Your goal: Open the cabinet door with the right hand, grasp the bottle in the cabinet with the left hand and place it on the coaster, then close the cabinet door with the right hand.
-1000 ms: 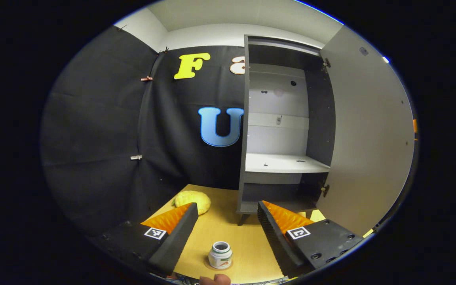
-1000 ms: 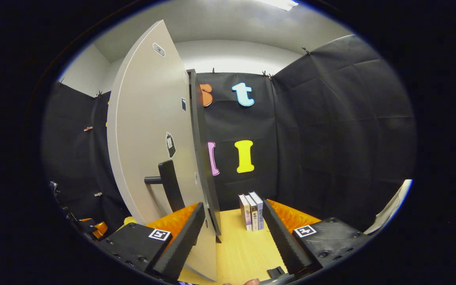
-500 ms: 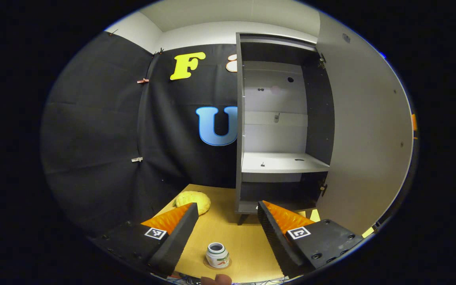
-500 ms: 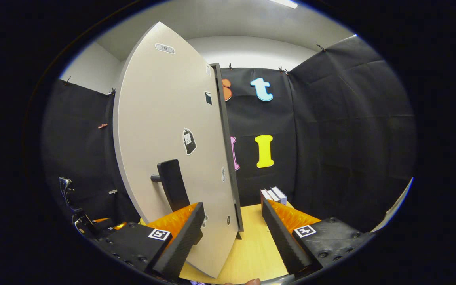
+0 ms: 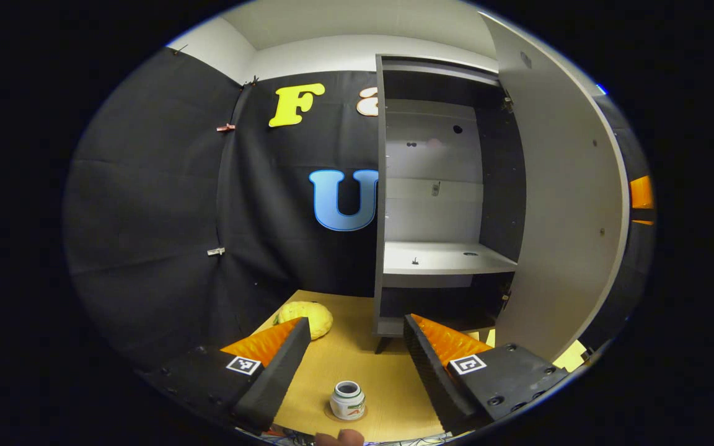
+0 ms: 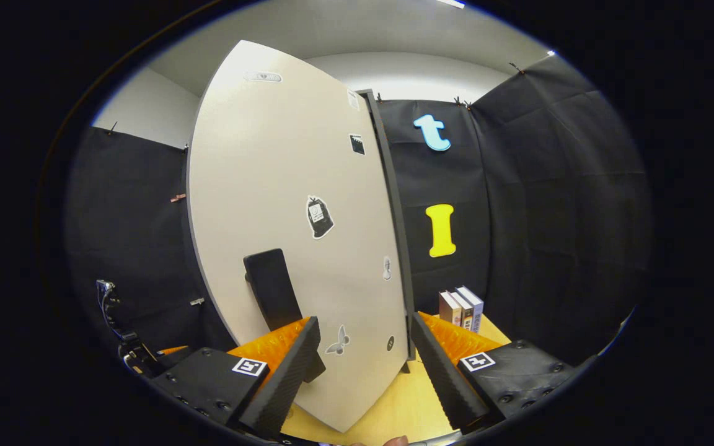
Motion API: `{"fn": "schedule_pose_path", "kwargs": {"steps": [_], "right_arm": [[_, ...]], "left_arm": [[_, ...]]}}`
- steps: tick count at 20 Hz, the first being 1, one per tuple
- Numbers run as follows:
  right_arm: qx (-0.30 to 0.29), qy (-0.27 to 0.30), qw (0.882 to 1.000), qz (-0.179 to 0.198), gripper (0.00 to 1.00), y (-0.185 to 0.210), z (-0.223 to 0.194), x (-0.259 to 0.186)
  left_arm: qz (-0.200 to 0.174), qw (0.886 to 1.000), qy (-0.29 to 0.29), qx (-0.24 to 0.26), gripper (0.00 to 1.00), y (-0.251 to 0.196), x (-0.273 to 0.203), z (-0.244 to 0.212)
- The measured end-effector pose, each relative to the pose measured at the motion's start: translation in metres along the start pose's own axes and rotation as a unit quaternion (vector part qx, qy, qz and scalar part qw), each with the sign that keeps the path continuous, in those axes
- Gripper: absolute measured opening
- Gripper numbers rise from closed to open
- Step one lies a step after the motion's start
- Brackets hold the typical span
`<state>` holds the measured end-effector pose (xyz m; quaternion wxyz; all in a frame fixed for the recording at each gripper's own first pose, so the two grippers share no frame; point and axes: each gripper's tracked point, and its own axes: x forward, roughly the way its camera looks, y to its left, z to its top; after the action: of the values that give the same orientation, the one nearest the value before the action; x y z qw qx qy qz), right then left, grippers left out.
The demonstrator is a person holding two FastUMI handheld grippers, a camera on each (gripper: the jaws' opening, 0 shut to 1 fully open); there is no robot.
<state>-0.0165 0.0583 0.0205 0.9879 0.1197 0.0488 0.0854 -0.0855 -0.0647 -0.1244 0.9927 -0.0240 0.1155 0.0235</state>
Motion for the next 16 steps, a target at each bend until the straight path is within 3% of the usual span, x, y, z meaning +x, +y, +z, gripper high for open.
{"fn": "schedule_pose_path", "kwargs": {"steps": [5,11,14,16], "right_arm": [[0.013,-0.006,0.999,0.032,0.97,0.044,-0.003,0.027],[-0.018,-0.038,0.995,0.093,0.98,0.117,0.000,0.057],[-0.032,-0.040,0.994,0.100,0.98,0.126,-0.005,0.054],[-0.042,-0.044,0.994,0.086,0.98,0.111,-0.003,0.055]], "left_arm": [[0.003,1.000,0.000,0.002,0.95,0.014,-0.003,0.004],[0.004,1.000,-0.006,-0.006,0.95,0.025,-0.006,0.015],[0.002,1.000,-0.004,-0.006,0.95,0.024,-0.008,0.015],[0.000,1.000,-0.005,-0.001,0.95,0.022,-0.010,0.018]]}}
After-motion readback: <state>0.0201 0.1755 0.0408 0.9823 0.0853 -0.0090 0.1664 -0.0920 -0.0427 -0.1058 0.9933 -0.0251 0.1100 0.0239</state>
